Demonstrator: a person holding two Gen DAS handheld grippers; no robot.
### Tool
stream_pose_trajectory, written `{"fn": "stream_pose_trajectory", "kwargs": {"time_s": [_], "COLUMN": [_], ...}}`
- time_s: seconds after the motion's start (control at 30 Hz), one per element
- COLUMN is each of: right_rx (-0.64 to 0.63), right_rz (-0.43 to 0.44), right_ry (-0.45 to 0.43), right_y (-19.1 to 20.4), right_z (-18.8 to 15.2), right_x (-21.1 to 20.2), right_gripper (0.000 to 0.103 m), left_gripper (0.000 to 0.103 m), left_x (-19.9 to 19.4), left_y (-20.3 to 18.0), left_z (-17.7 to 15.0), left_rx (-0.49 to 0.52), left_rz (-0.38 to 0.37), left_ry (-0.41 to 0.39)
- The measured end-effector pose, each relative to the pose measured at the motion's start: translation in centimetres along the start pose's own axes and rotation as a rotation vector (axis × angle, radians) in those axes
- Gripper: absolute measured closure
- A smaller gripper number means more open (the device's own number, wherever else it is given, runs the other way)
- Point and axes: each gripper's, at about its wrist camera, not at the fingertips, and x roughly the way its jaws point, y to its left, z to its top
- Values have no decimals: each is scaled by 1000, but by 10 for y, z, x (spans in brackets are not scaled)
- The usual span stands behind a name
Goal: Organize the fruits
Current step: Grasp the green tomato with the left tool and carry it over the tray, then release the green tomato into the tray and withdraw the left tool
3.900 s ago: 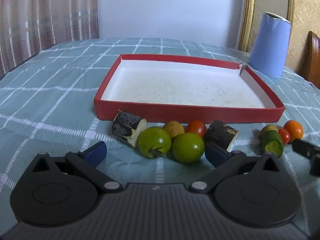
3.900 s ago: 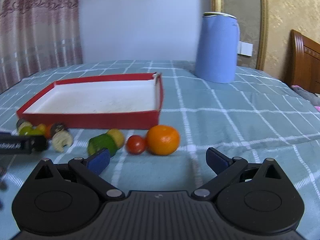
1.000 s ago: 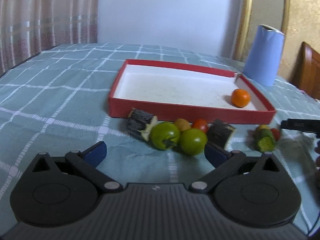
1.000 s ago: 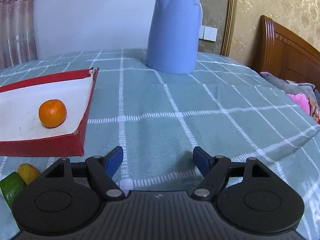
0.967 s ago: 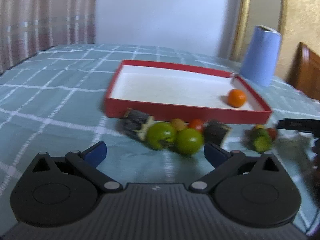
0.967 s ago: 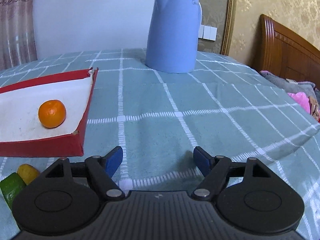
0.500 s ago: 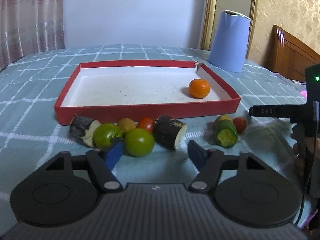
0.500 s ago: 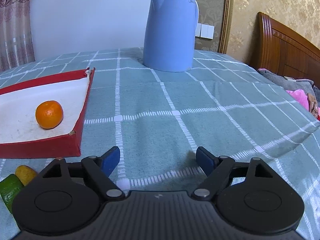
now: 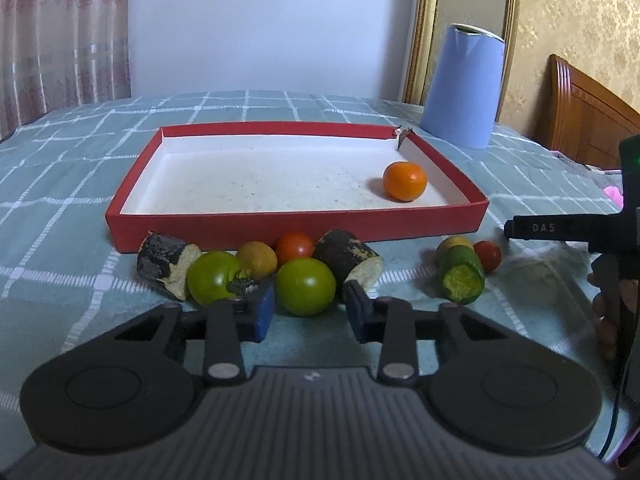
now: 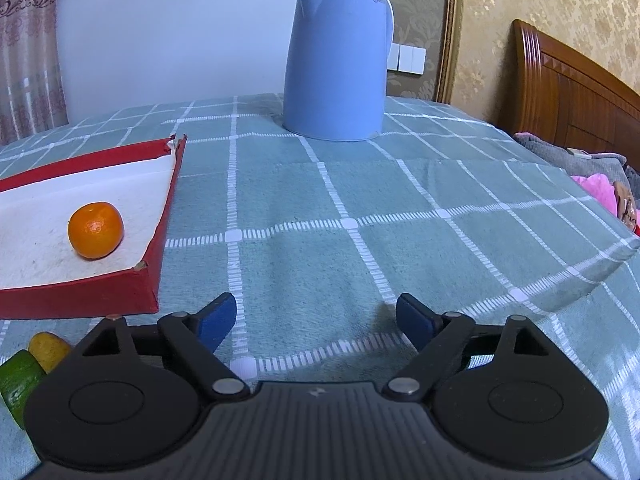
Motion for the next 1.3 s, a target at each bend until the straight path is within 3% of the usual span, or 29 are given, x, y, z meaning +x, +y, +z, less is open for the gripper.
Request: {"fn": "stream_pose_trajectory", "kwargs": {"time_s": [0.4, 0.6, 0.7, 0.93, 1.3], "right_rx": [-28, -27, -26, -19, -17], "right_rz": [-42, -41, -40, -36, -37], "right_ry": [-1, 1, 2, 5, 7], "right_y": [4, 4, 4, 3, 2], "right_z": [-1, -1, -1, 0, 0], "right_x": [-1, -1, -1, 0, 0], "right_gripper": [6, 6, 6, 5, 5], "left_gripper": [76, 76, 76, 76, 71], "left_x": [-6, -14, 0, 52, 78], "left_y": [11, 13, 20, 44, 48], "left_z": [6, 34, 55, 80, 68], "left_rx": [-30, -19, -37, -94, -87], "left_rz": [-31, -33, 4, 109, 128], "left_ry": [-4, -75, -95, -45, 25]}}
